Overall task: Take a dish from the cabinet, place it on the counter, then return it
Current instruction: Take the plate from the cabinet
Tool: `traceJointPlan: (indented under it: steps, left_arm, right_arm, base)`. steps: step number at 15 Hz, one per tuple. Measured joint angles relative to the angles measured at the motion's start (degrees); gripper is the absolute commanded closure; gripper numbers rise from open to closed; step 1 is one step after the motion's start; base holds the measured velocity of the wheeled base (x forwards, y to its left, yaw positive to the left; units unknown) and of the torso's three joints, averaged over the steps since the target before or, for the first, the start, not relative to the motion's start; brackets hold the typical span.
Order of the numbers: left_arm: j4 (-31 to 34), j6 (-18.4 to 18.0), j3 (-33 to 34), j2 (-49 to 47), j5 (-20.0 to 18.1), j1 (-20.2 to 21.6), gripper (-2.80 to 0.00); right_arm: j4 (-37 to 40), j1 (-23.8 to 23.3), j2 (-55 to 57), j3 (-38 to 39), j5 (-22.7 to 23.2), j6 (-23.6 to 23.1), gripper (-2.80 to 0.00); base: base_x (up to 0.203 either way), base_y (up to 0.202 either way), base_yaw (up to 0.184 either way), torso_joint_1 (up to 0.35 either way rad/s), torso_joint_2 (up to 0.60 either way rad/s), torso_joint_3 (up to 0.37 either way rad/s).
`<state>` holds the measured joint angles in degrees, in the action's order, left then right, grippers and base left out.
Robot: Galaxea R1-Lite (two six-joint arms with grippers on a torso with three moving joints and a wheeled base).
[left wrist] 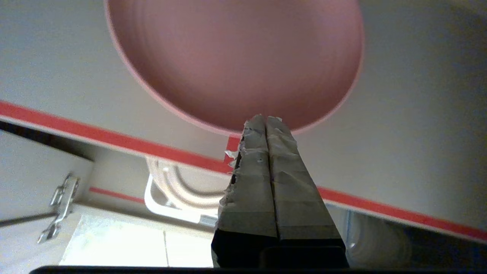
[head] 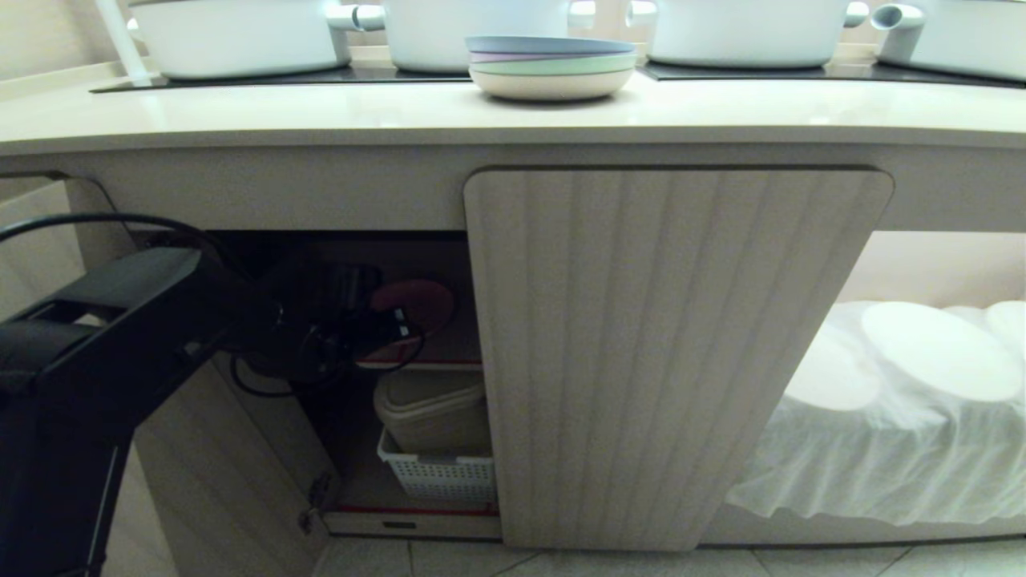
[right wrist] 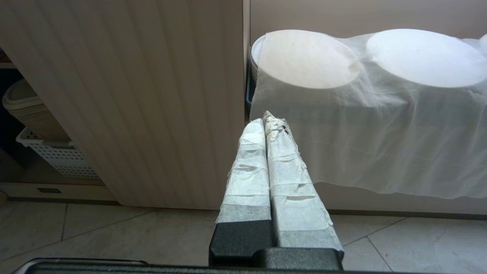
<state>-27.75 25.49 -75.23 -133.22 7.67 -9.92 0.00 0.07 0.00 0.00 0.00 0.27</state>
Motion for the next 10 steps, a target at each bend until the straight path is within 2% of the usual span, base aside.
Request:
traceJointPlan:
  steps: [3,6,10]
  left_arm:
    - [0.5,0.1,-1.0,-0.1,0.6,0.2,0.00]
    - [3.3,2.3,-1.5,-0.1,1.3,0.4,0.00]
    - [3.4,2.5,-2.0,-0.2,1.4,1.0,0.00]
  right_arm:
    - [0.0,0.0,0.0,0.0,0.0,0.0,0.00]
    - [0.0,0.0,0.0,0.0,0.0,0.0,0.00]
    - [0.0,0.0,0.0,0.0,0.0,0.0,0.00]
  base:
    - [0.000,0.000,0.000,0.000,0.00,0.000]
    - [0.000,0.000,0.000,0.000,0.00,0.000]
    - [0.000,0.000,0.000,0.000,0.00,0.000]
